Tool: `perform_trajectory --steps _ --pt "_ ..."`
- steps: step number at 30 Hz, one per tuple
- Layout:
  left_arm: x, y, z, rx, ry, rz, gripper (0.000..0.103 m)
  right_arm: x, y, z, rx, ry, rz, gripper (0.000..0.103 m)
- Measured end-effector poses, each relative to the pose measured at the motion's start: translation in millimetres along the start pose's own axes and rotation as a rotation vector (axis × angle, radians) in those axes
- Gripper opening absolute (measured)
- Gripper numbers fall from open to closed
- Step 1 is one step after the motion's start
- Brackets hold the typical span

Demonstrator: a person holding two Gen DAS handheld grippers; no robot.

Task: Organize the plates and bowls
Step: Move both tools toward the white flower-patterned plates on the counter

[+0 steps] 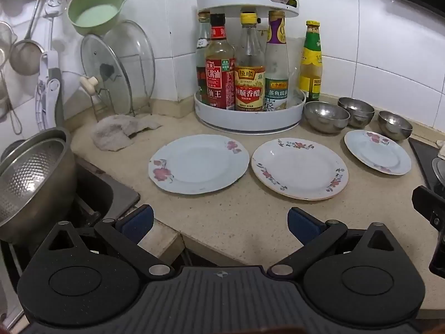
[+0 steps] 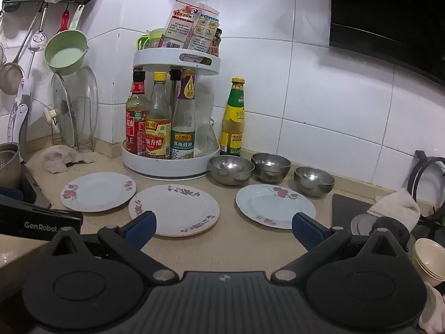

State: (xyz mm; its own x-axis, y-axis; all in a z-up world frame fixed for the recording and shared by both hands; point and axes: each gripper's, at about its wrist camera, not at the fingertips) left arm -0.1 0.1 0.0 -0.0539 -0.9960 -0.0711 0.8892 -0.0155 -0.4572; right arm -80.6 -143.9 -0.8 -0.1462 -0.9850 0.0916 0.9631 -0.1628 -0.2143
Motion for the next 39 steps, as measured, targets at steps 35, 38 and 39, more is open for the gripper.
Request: perform_trajectory --steps 35,38,39 --pt "-22.5 23.3 -3.6 -0.177 -0.117 0.044 0.103 -18.0 37.8 8.2 -0.153 -0.049 -0.107 0.101" --pt "-22.3 24.0 -4.5 -0.186 -0.114 0.049 0.103 -18.7 42.5 5.8 -0.181 -0.041 -0.1 0.101" --pt "-21.9 24.5 -4.7 -0.19 -0.114 0.048 0.103 -19.1 43.2 5.0 -0.186 -0.038 -0.095 0.101"
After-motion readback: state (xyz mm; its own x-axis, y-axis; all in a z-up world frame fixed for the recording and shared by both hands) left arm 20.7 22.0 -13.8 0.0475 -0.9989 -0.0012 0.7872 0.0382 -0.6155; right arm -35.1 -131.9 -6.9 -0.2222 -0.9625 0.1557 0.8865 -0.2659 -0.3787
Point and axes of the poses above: each gripper's, at about its wrist camera, not at the fingertips, and y roughly the way its jaws point, x to its right, z to its top, and after that the axes turned 8 degrees about x, right-handed
